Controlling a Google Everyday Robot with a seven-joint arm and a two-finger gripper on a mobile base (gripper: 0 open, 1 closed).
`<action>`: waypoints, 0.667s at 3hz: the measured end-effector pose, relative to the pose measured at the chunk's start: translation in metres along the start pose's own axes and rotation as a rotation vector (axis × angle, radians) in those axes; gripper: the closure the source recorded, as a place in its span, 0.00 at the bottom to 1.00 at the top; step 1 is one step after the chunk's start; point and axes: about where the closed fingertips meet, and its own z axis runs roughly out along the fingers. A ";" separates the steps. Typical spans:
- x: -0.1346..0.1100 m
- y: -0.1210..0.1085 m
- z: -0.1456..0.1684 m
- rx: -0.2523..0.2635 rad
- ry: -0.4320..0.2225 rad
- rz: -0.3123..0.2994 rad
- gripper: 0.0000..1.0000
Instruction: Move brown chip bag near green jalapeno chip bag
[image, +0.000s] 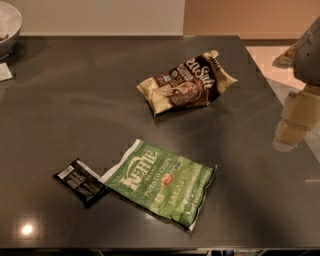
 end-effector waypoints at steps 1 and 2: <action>-0.002 -0.005 0.001 0.012 -0.001 -0.006 0.00; -0.006 -0.026 0.012 0.021 -0.030 -0.015 0.00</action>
Offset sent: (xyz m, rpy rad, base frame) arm 0.0656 -0.0006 -0.0142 0.0549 -0.0430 0.0368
